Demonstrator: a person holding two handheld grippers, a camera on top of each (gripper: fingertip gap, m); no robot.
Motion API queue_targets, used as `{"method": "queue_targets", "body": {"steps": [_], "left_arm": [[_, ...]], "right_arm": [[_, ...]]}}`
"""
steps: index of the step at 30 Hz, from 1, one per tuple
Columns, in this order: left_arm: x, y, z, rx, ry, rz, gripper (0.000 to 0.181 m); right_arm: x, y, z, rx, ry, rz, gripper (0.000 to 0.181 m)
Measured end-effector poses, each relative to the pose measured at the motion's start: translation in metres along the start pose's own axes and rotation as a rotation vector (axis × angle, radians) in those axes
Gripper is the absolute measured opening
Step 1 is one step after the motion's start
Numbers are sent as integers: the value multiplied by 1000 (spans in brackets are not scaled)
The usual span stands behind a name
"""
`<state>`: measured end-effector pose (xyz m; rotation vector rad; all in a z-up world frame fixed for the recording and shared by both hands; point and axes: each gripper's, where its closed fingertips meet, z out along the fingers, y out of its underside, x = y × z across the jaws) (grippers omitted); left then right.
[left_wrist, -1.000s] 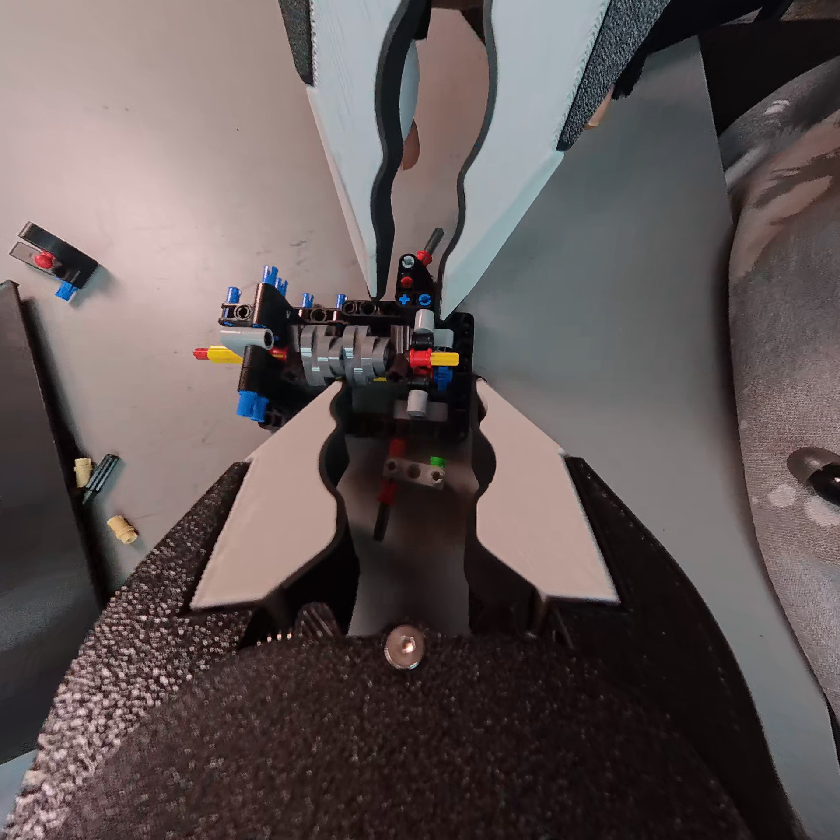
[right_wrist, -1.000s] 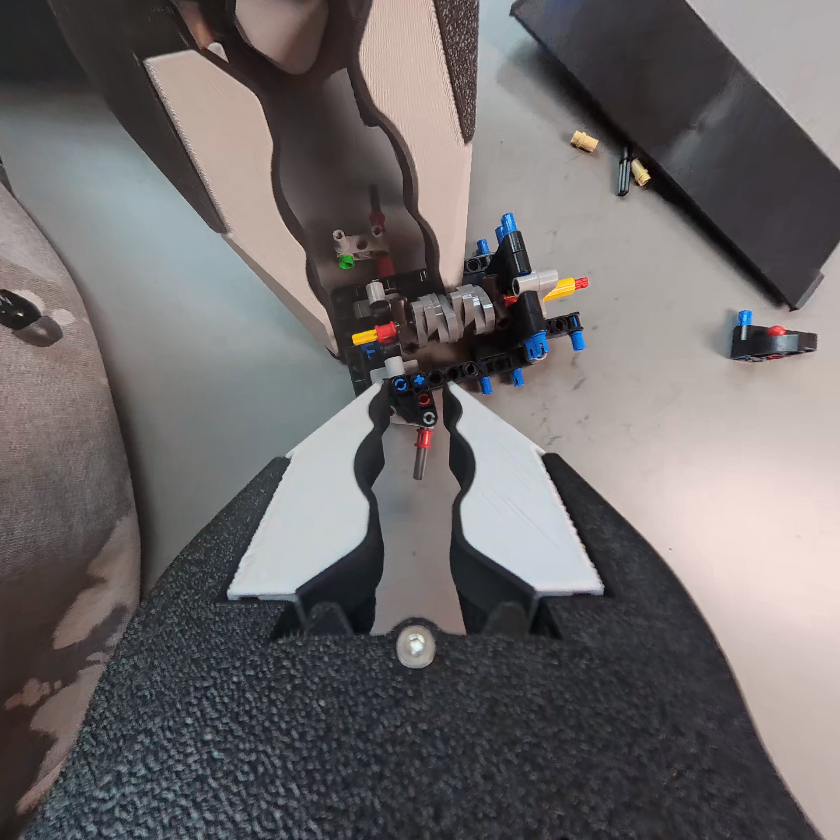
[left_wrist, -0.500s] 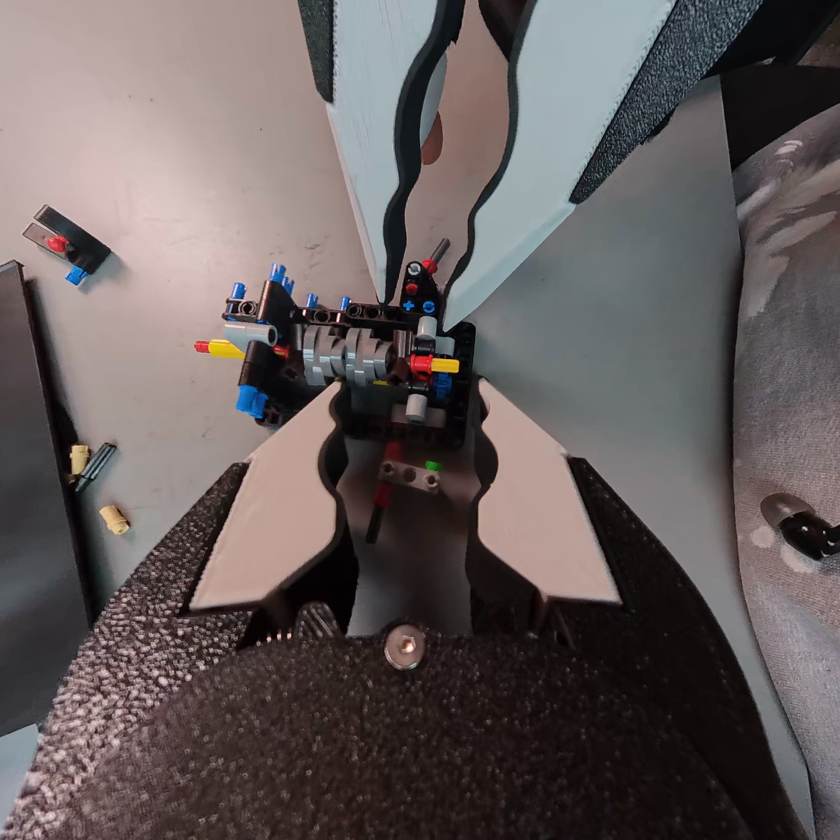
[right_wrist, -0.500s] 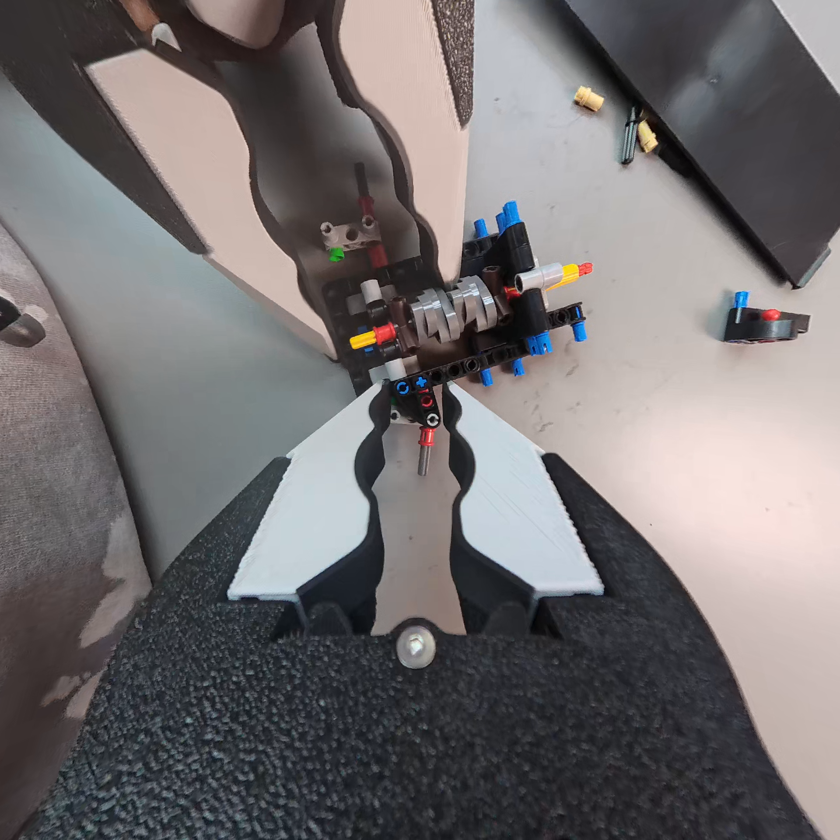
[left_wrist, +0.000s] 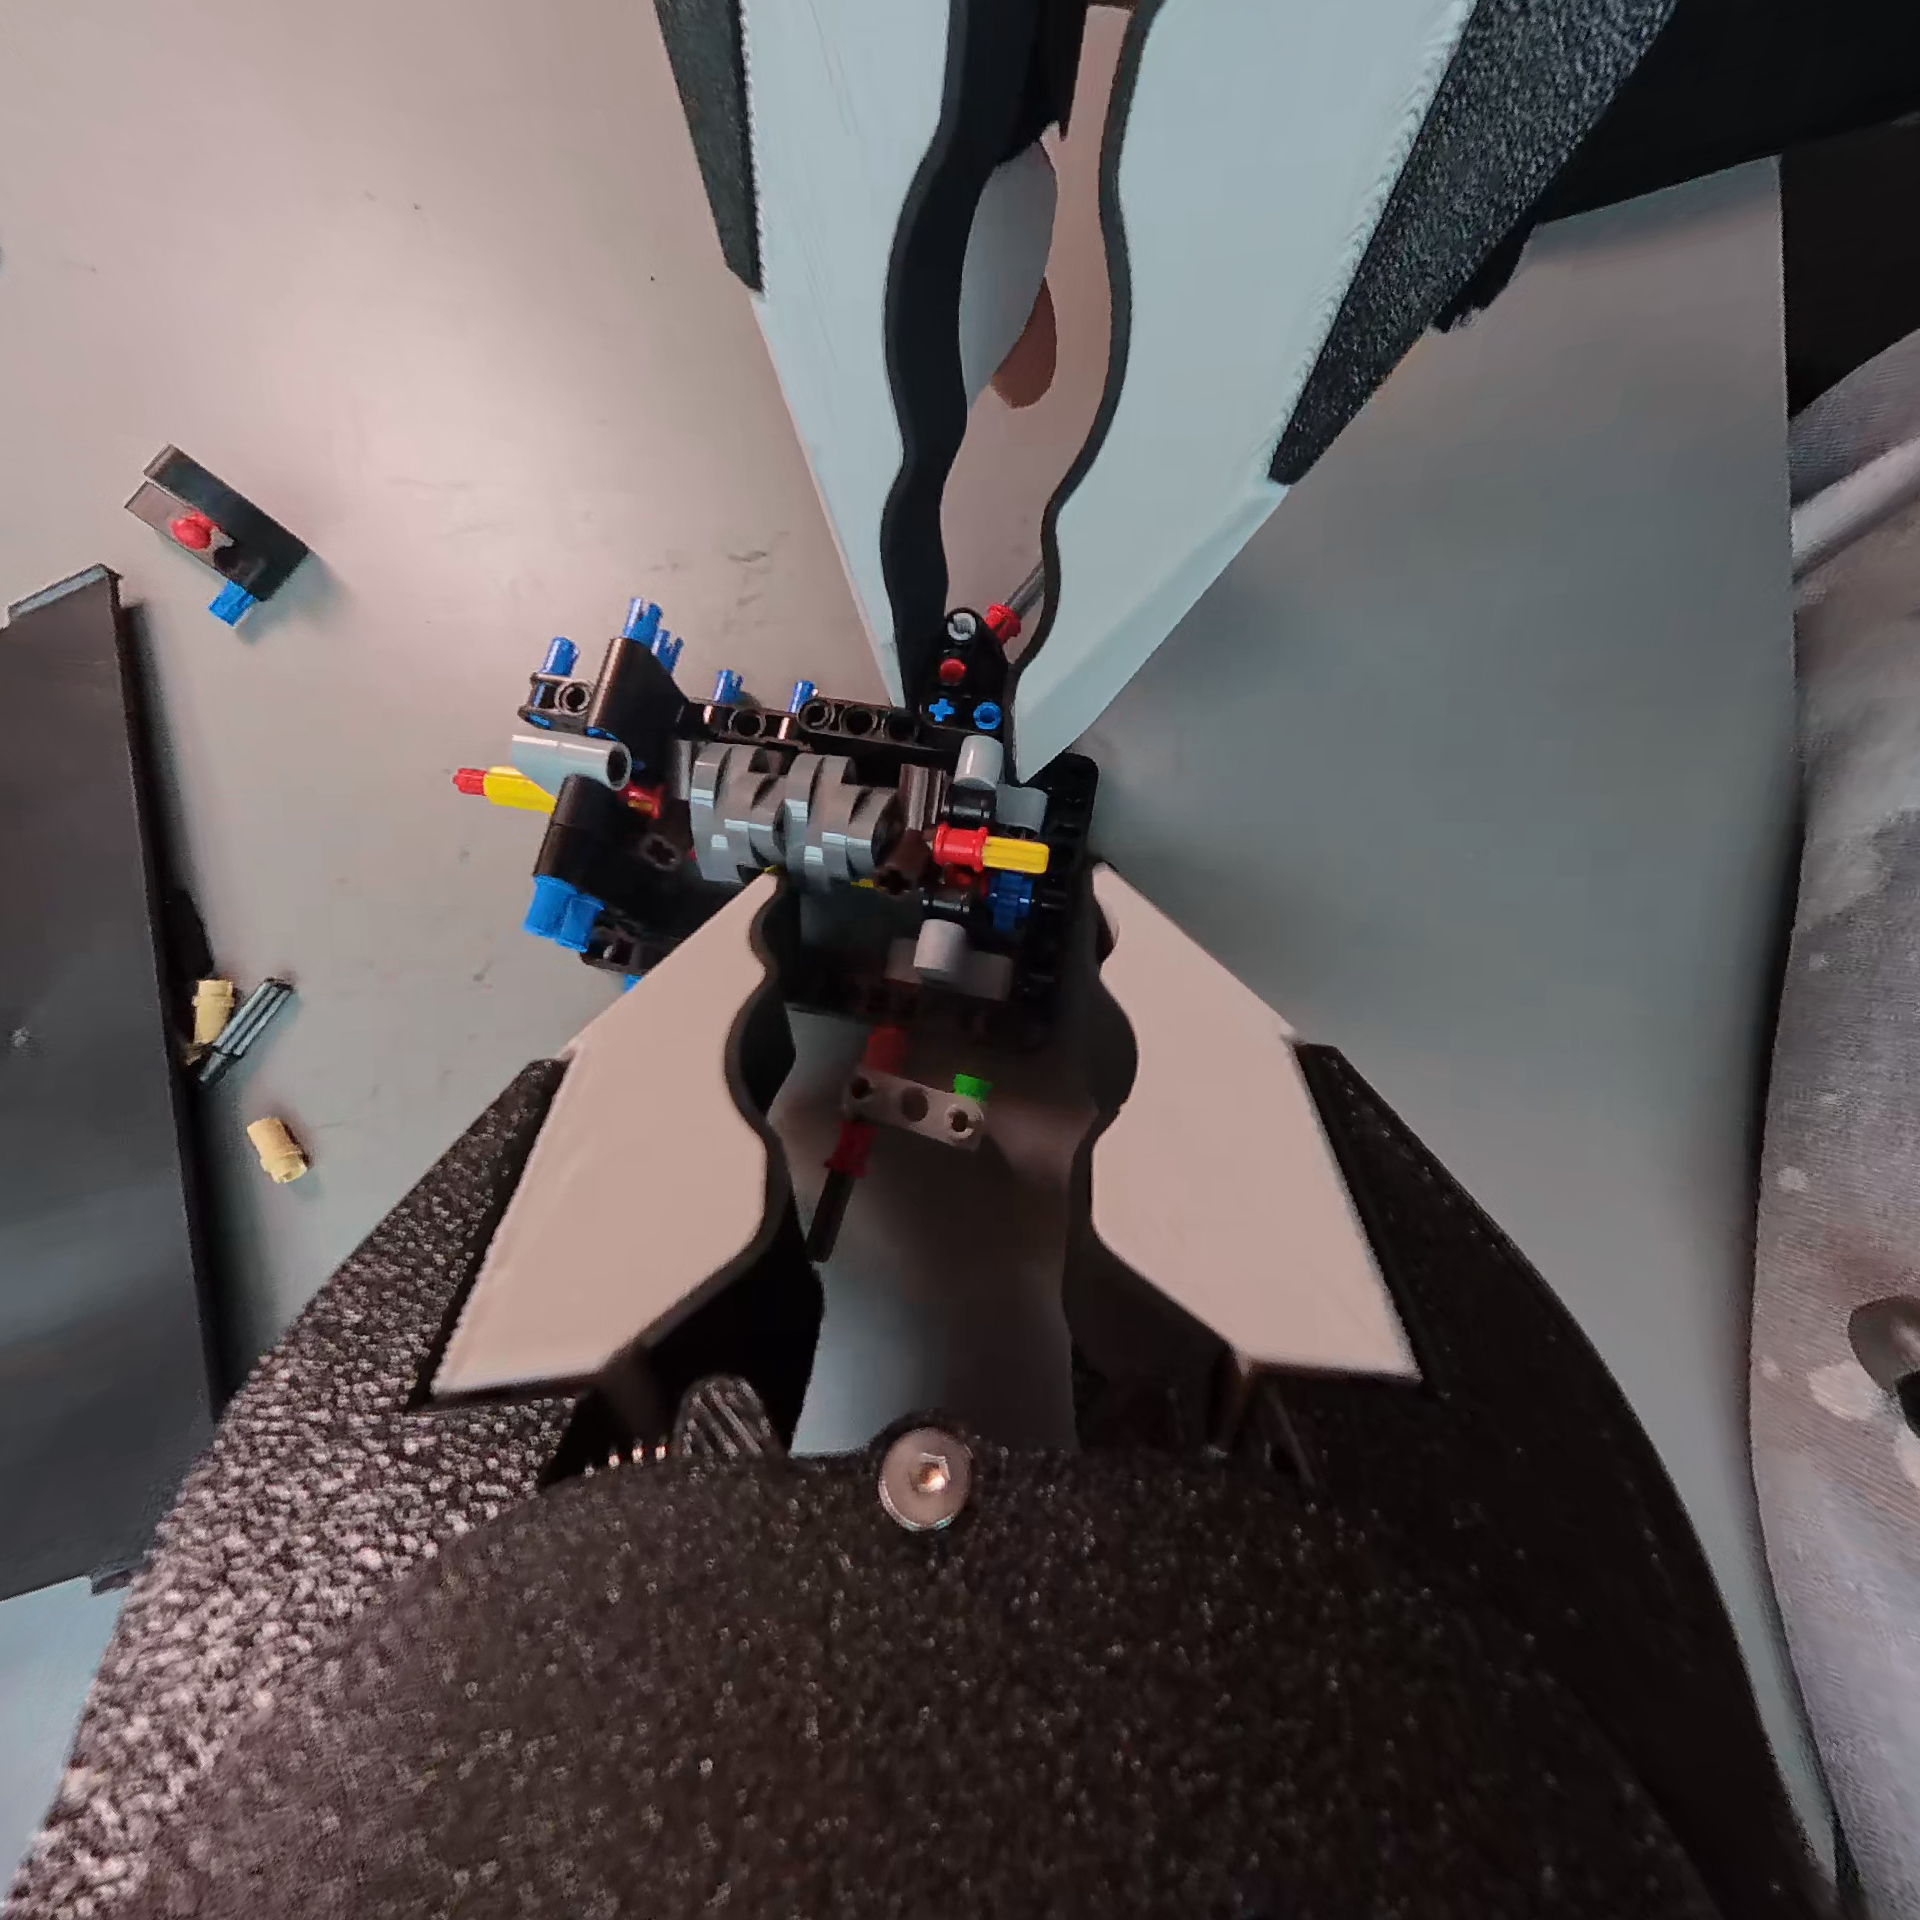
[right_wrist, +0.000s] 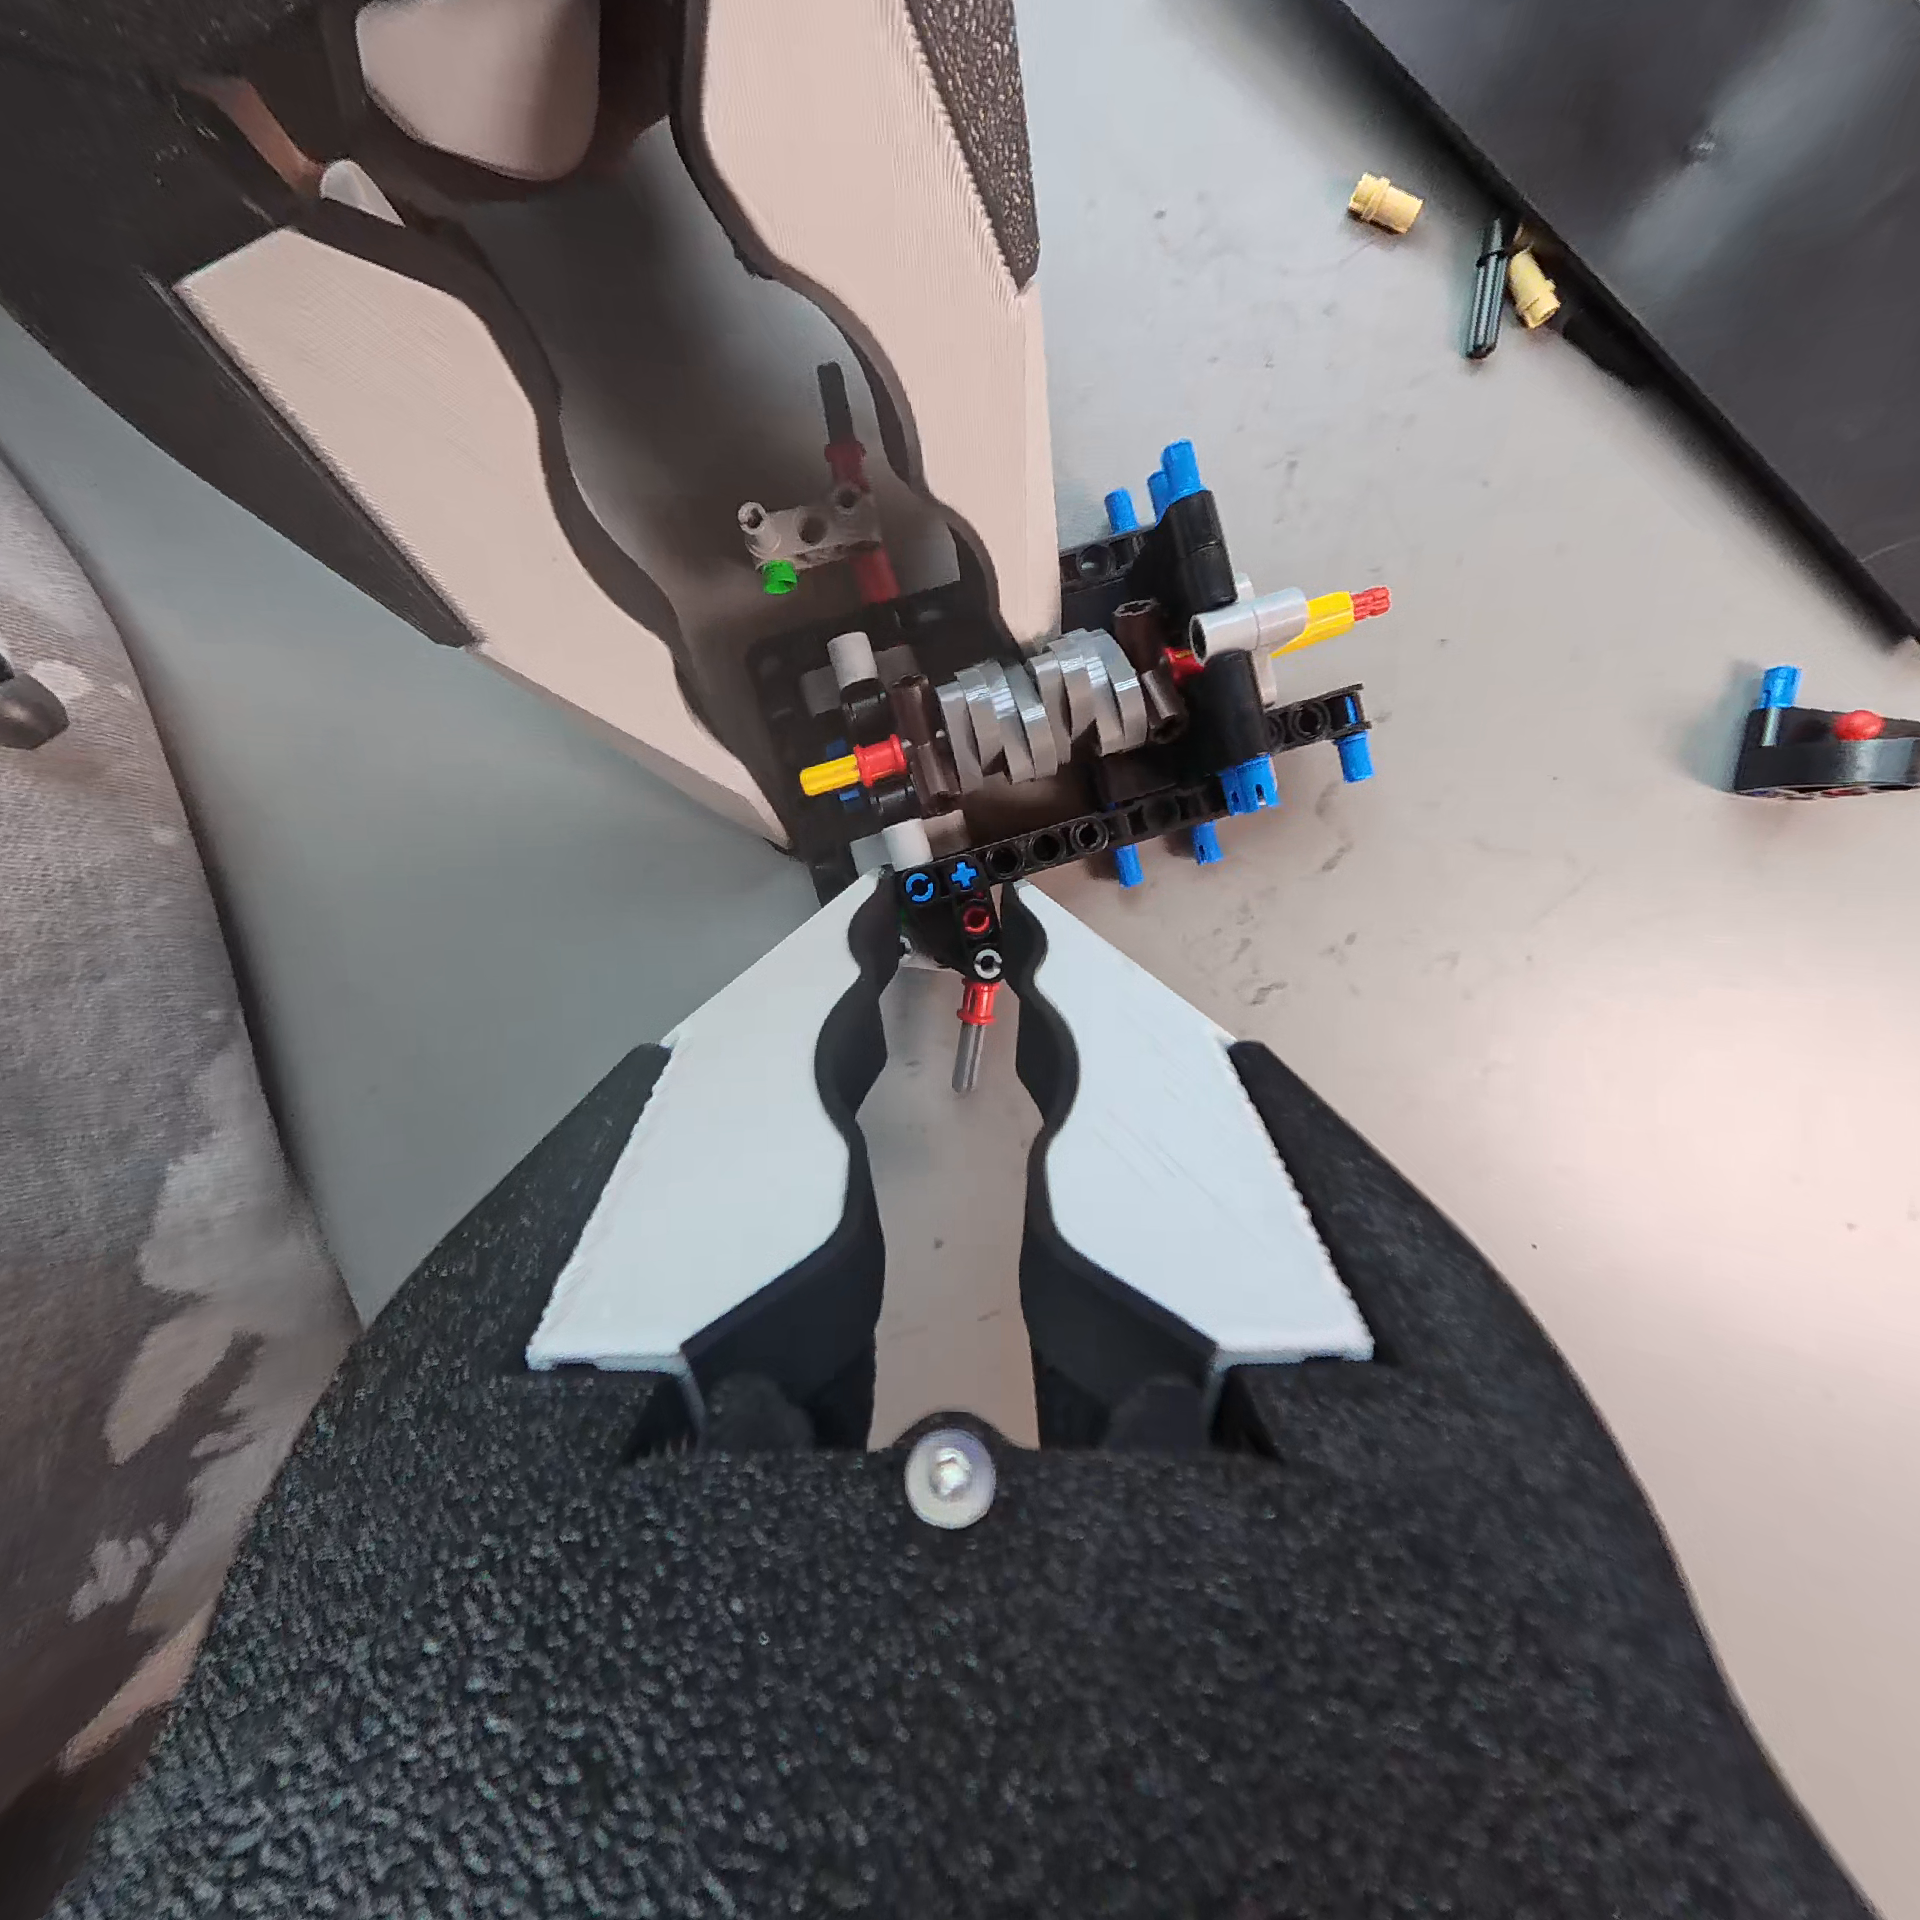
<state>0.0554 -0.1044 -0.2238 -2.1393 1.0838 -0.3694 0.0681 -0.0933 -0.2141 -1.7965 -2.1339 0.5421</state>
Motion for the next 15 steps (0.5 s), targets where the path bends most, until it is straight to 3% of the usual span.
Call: {"method": "queue_targets", "body": {"steps": [1,15], "left_arm": [[0,1,0,-13,4,-7,54],[2,3,0,-128,56,-56,50]], "right_arm": [[0,-1,0,13,-2,-5,18],[-1,-7,-12,218,12,-69,15]]}}
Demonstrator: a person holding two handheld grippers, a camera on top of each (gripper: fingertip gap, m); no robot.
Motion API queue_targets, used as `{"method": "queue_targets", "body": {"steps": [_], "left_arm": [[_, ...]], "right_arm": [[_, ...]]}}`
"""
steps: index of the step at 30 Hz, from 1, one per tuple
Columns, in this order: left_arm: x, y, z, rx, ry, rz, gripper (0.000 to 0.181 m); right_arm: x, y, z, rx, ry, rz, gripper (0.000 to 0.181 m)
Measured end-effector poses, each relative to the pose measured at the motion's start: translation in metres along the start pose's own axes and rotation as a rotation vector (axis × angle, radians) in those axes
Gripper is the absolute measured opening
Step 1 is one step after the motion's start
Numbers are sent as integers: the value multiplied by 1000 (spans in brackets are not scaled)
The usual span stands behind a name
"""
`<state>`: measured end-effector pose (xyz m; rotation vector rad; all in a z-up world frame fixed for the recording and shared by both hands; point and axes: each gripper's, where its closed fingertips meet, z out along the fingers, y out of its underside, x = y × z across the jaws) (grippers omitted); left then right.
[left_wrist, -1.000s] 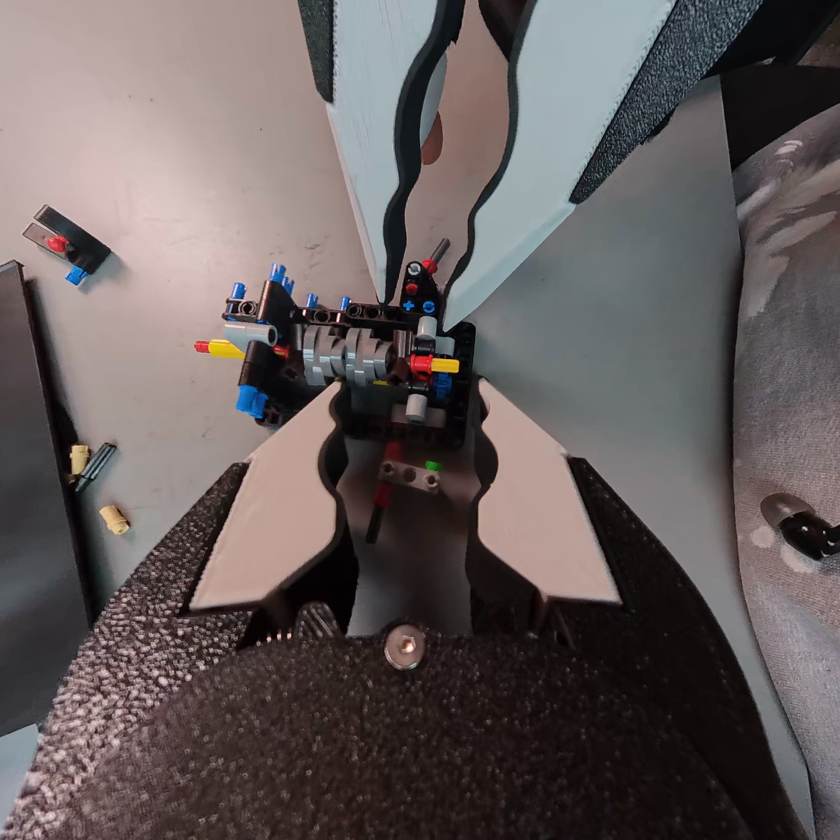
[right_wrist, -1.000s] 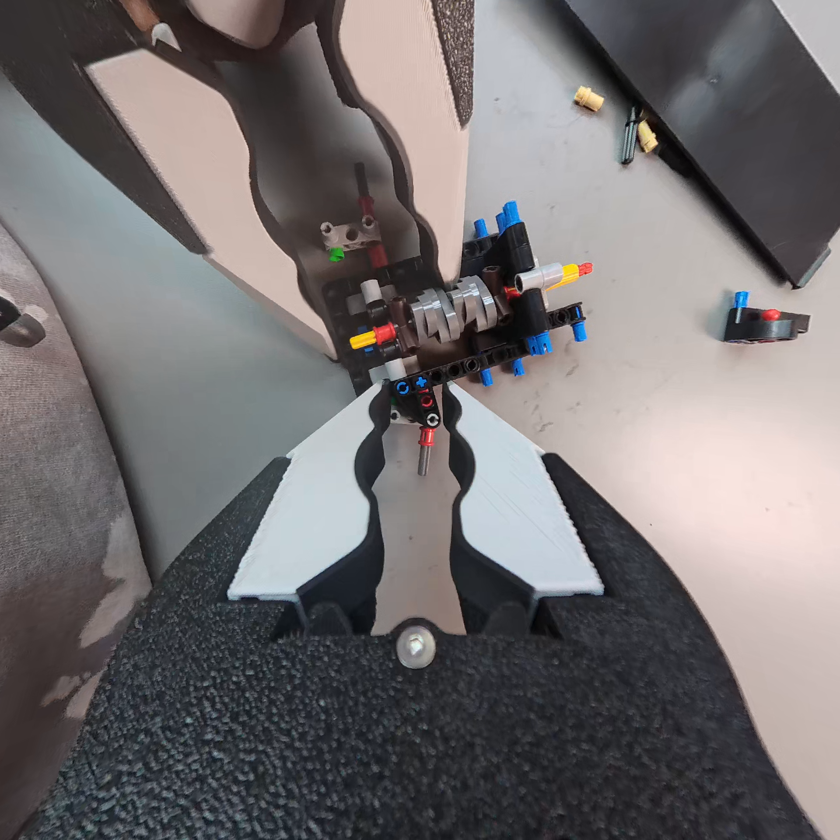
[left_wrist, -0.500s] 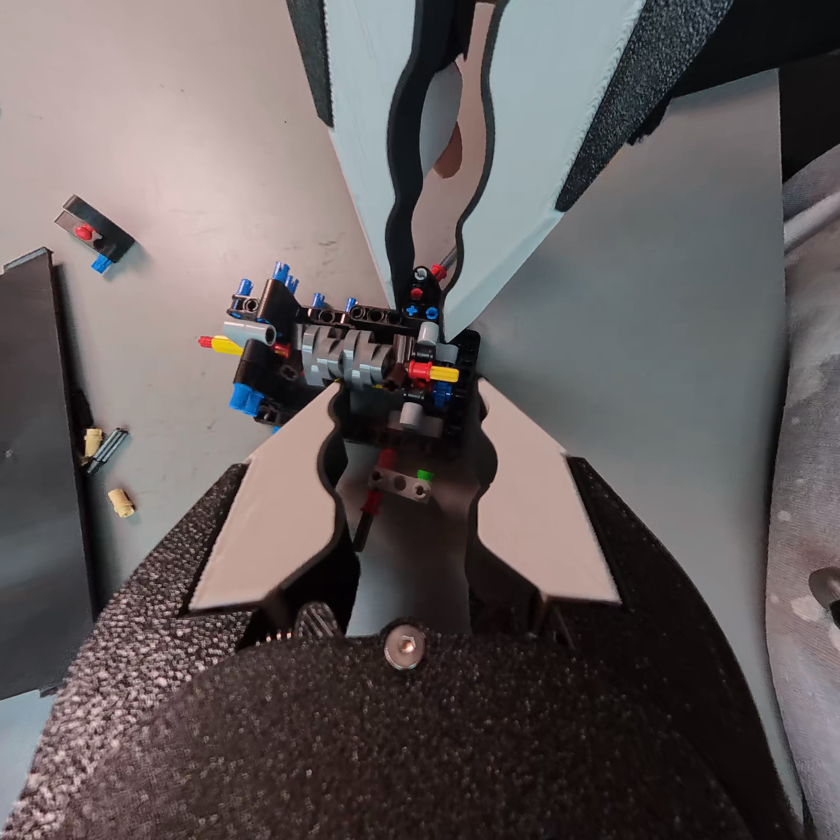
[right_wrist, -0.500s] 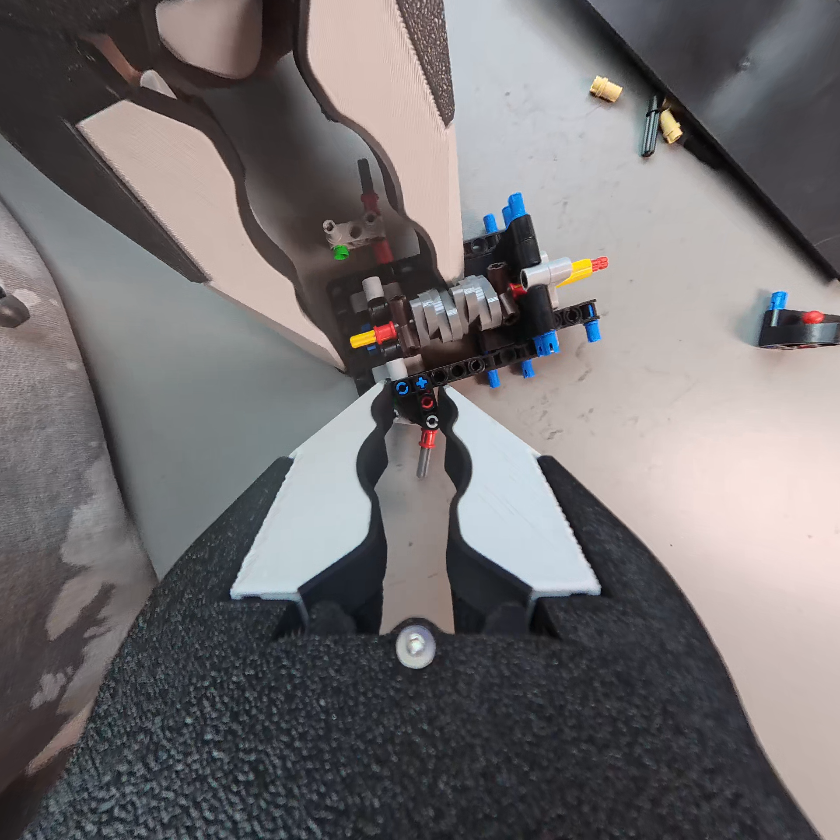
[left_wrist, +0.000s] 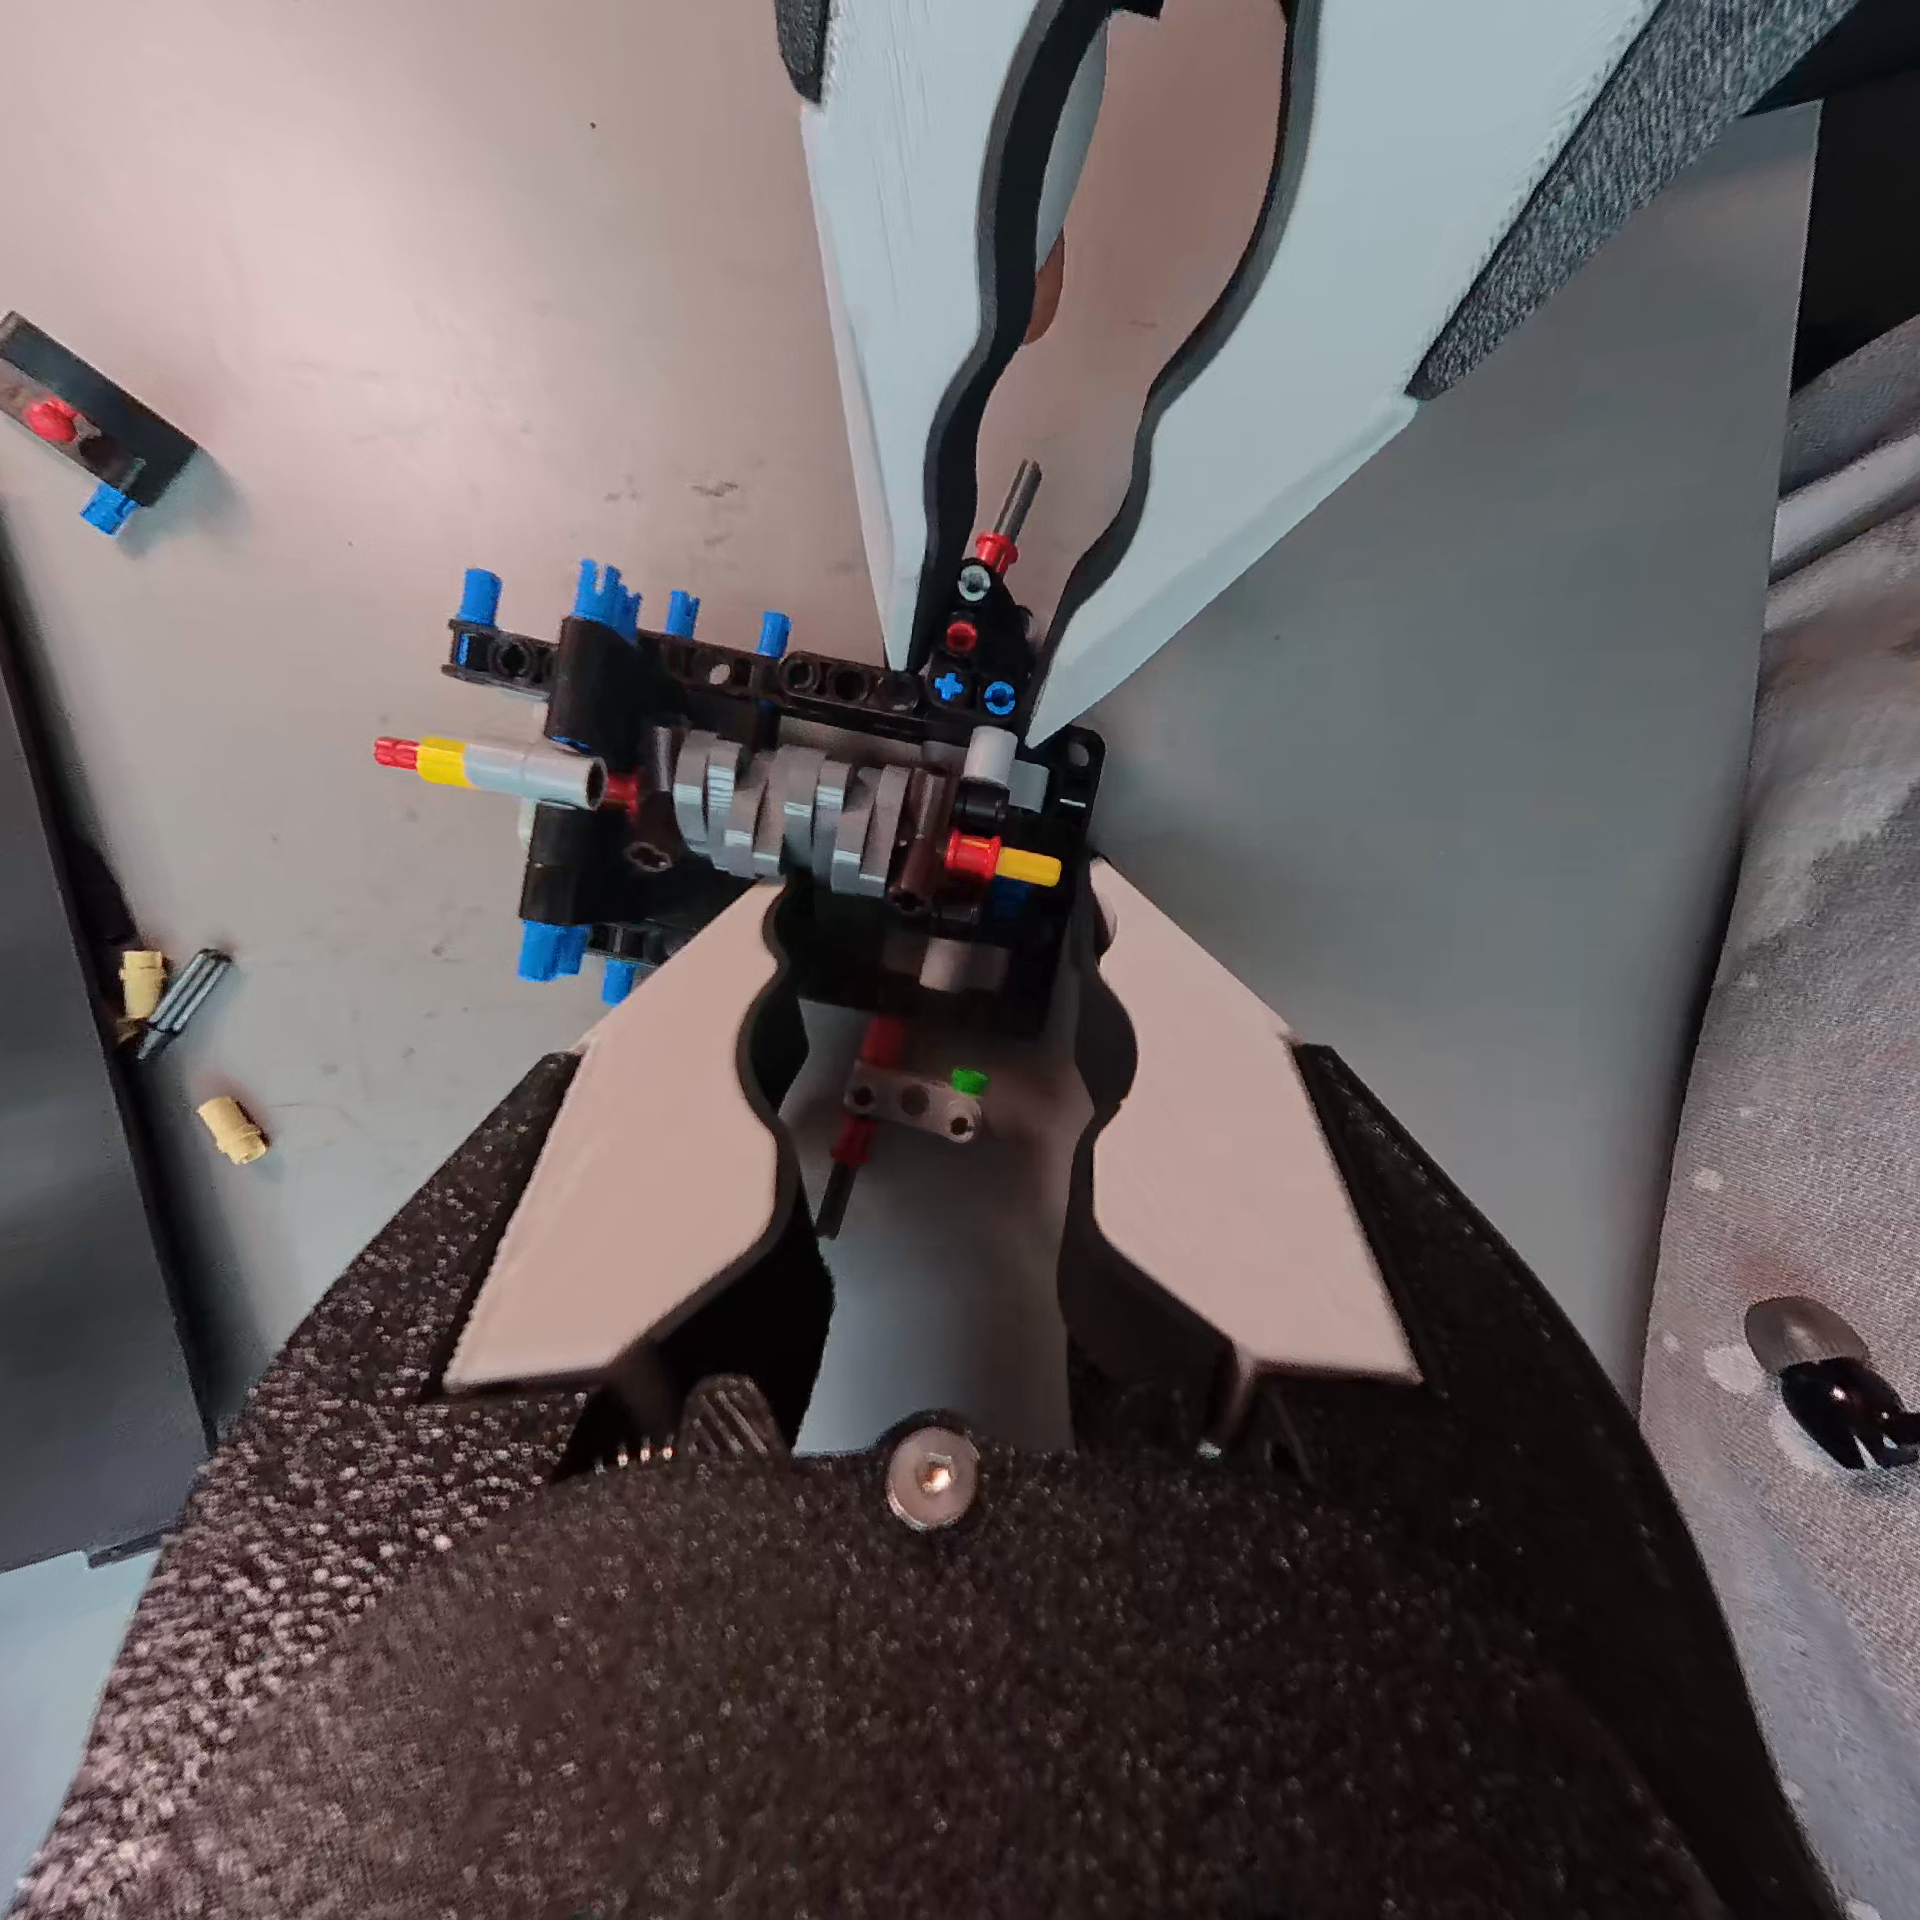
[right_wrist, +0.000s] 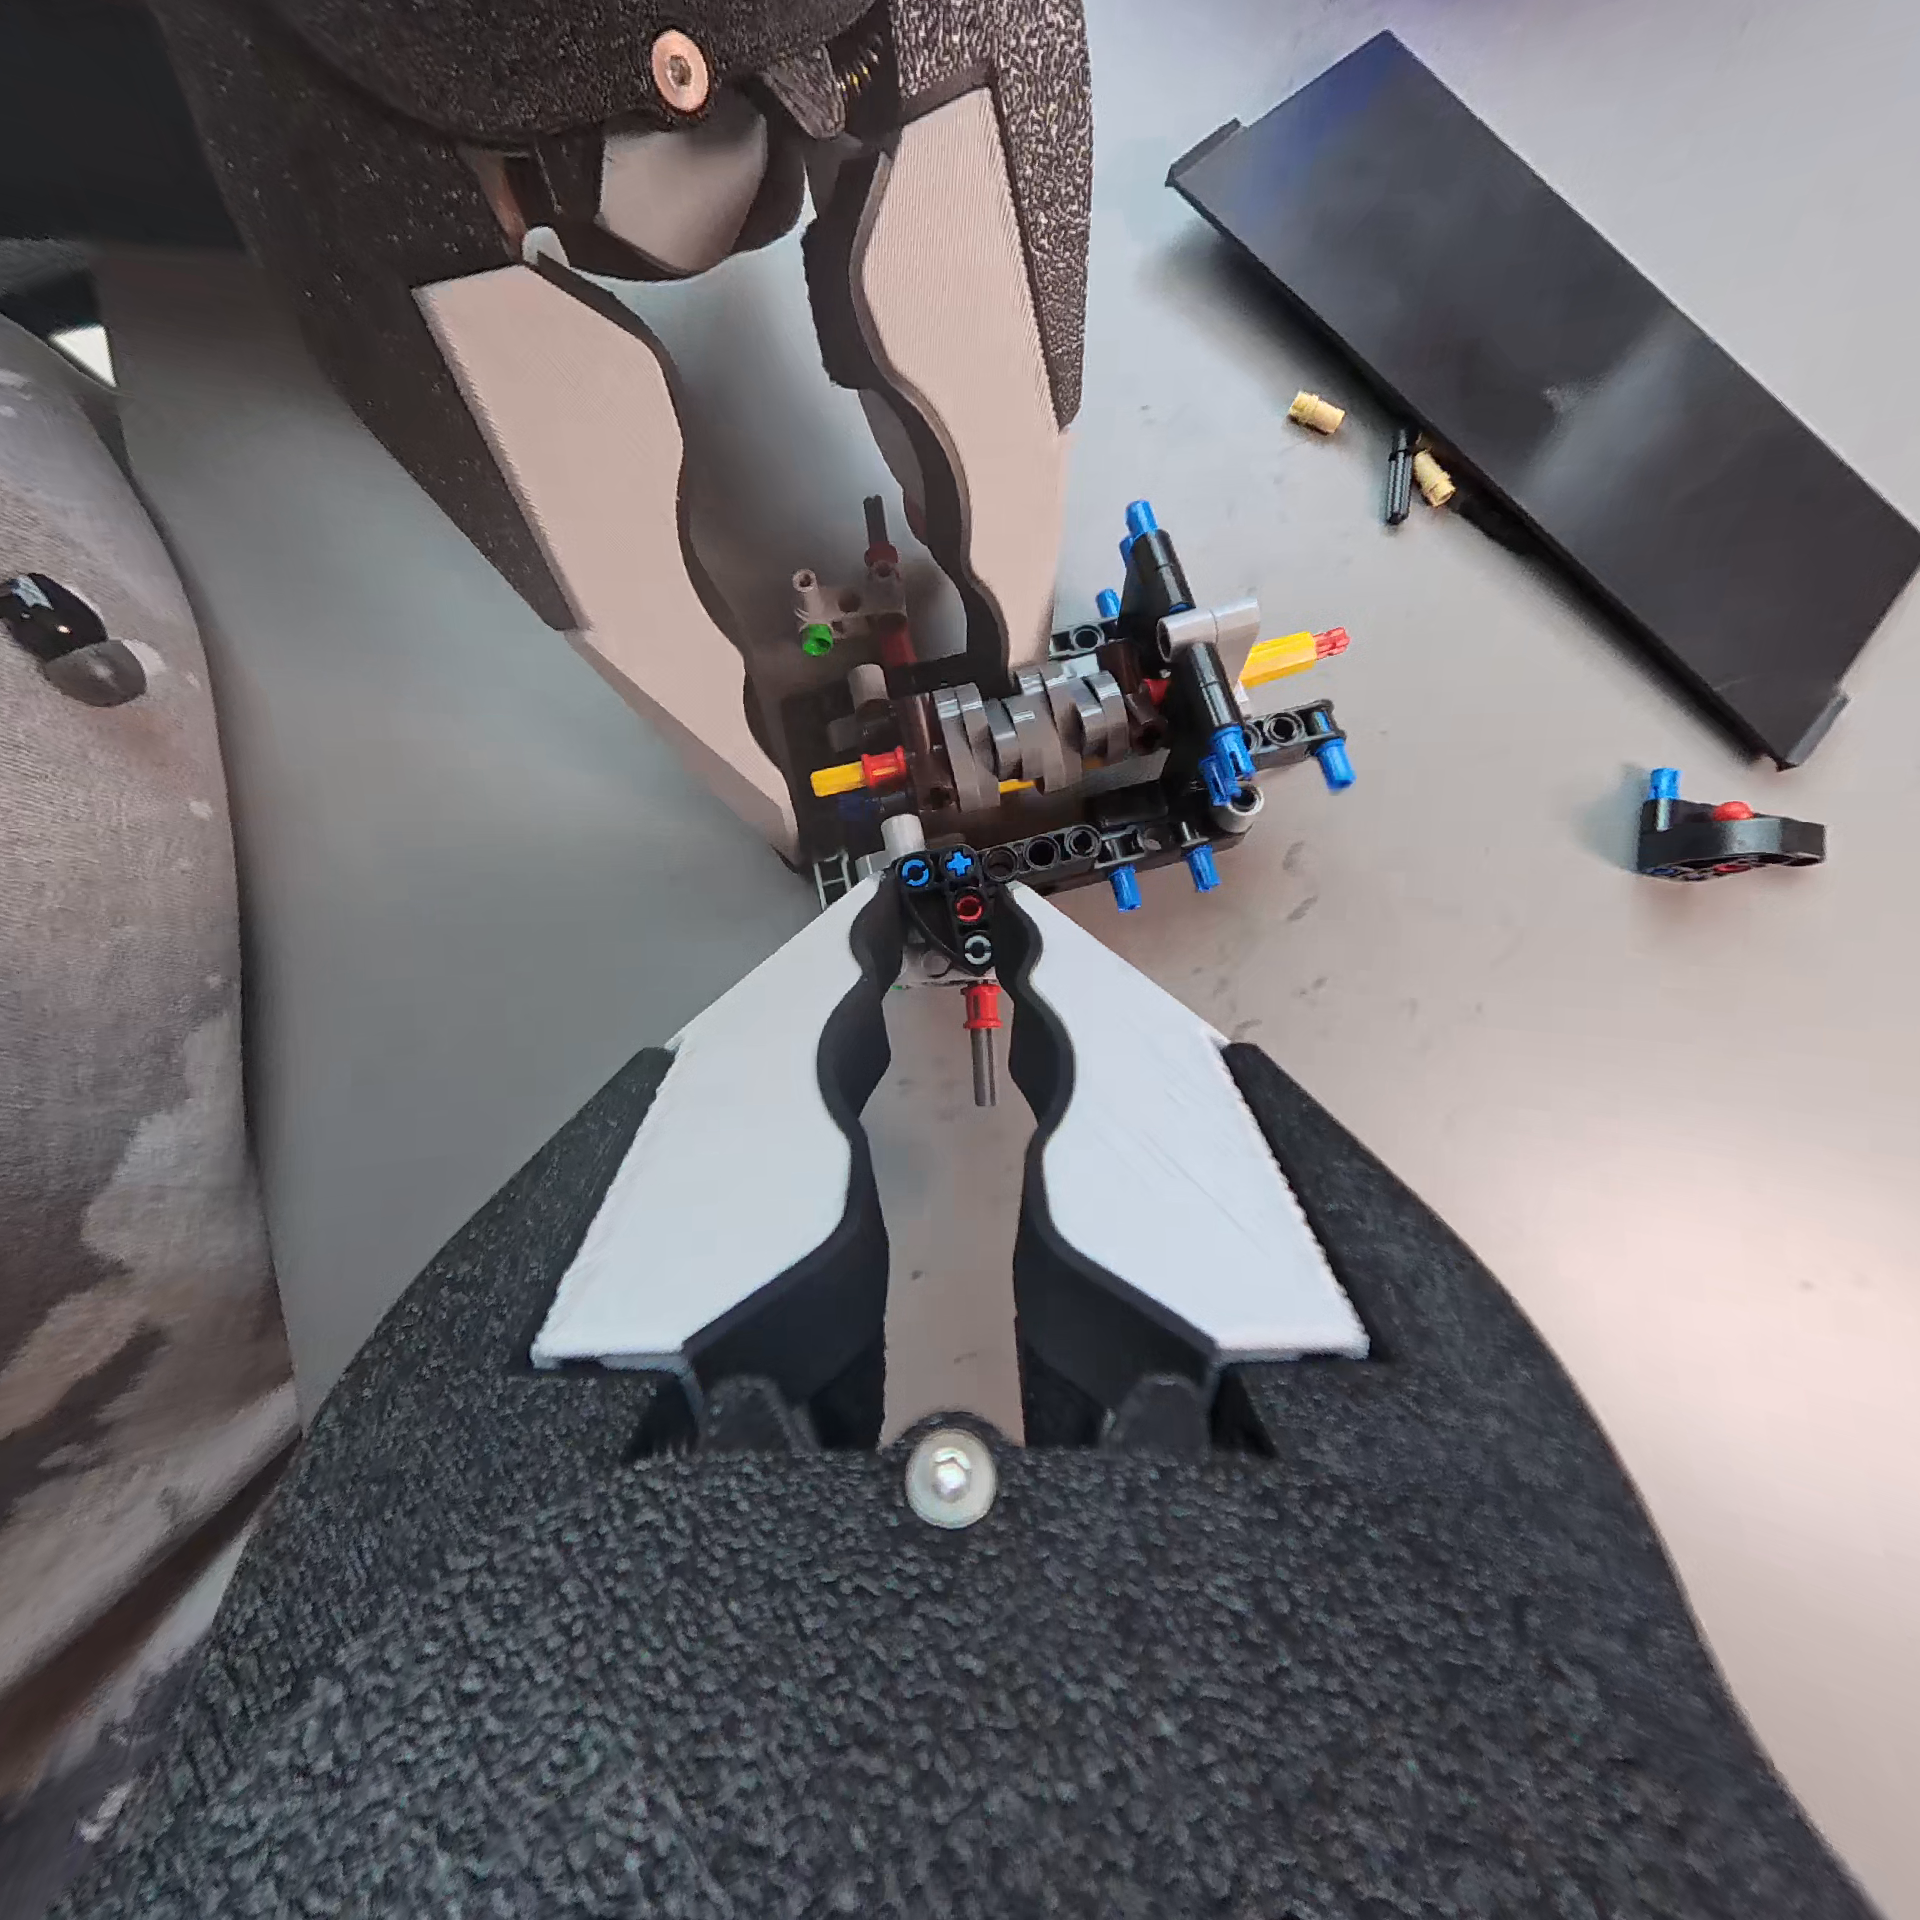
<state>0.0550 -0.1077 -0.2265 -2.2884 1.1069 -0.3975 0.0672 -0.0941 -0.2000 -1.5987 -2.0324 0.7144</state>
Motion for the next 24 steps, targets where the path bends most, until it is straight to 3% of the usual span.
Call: {"method": "queue_targets", "body": {"steps": [11,19,24], "left_arm": [[2,-2,-1,-5,54,-18,46],[2,-2,-1,-53,87,-6,45],[-2,-1,-1,-98,104,-9,45]], "right_arm": [[0,-7,-8,116,-5,-4,15],[0,-8,-9,102,18,-79,14],[3,-9,-9,117,2,-25,14]]}}
